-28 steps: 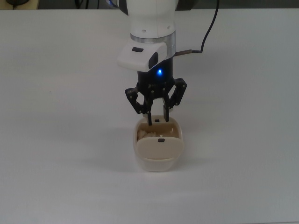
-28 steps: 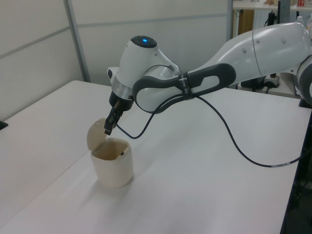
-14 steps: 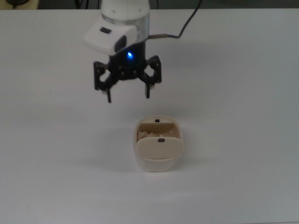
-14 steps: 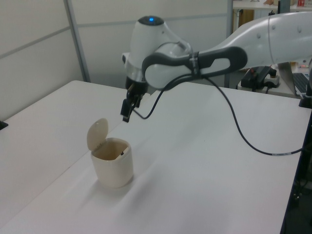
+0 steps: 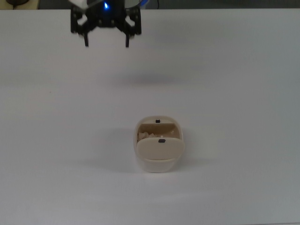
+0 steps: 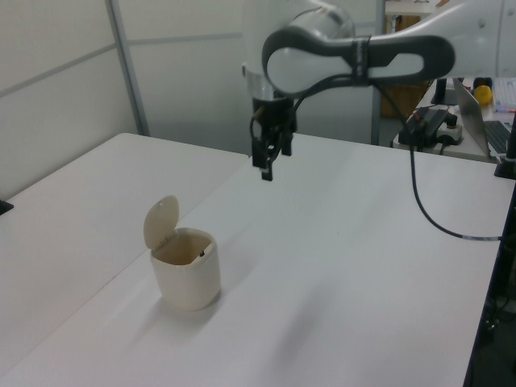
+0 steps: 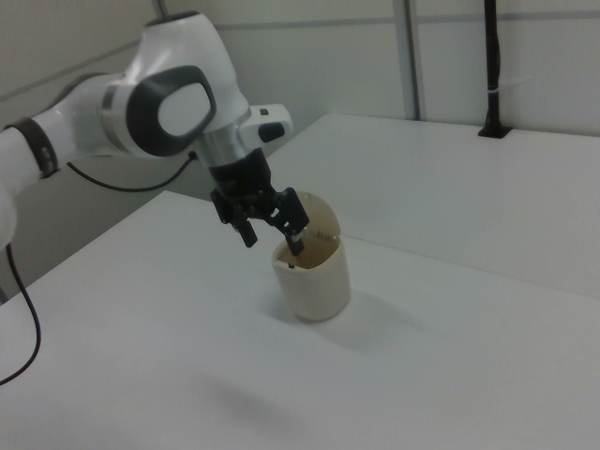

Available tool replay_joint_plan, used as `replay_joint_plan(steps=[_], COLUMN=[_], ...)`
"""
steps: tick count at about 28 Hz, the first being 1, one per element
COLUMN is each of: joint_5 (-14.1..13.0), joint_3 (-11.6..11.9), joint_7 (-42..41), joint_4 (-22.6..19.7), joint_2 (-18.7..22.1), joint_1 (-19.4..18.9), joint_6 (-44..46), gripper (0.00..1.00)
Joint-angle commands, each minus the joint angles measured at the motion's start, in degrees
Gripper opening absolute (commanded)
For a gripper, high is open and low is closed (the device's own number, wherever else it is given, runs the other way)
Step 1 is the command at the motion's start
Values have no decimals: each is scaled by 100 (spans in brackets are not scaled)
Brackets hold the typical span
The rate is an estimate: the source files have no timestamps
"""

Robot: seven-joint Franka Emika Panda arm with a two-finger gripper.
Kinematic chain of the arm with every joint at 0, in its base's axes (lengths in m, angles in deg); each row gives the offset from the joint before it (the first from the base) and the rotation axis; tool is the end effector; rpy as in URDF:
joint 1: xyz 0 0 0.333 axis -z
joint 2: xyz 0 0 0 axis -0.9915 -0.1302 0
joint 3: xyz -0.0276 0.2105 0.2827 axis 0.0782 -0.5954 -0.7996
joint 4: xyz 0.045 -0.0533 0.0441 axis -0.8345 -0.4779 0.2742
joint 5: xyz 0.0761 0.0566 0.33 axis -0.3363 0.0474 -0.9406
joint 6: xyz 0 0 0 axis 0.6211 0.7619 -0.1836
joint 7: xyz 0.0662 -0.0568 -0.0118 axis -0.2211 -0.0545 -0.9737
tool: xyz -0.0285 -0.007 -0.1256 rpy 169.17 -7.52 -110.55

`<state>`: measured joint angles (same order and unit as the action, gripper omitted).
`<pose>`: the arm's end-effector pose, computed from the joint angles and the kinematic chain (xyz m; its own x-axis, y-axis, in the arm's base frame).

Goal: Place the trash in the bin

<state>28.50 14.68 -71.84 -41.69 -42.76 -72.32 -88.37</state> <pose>0.5524 0.0003 0.6190 0.9955 0.0623 0.0719 0.0544 -0.9928 0.1069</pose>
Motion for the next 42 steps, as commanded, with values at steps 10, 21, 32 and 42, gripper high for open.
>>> replay_joint_plan(steps=[10, 21, 32, 42], joint_5=[-218, -623, -720, -720], joint_3=[466, 608, 616, 836], joint_7=[164, 128, 172, 208], joint_4=[-158, -149, -298, -360], joint_2=[840, 823, 823, 814], joint_1=[-9, -18, -254, -475], joint_6=[1284, 995, 688, 502], gripper=[100, 100, 100, 100])
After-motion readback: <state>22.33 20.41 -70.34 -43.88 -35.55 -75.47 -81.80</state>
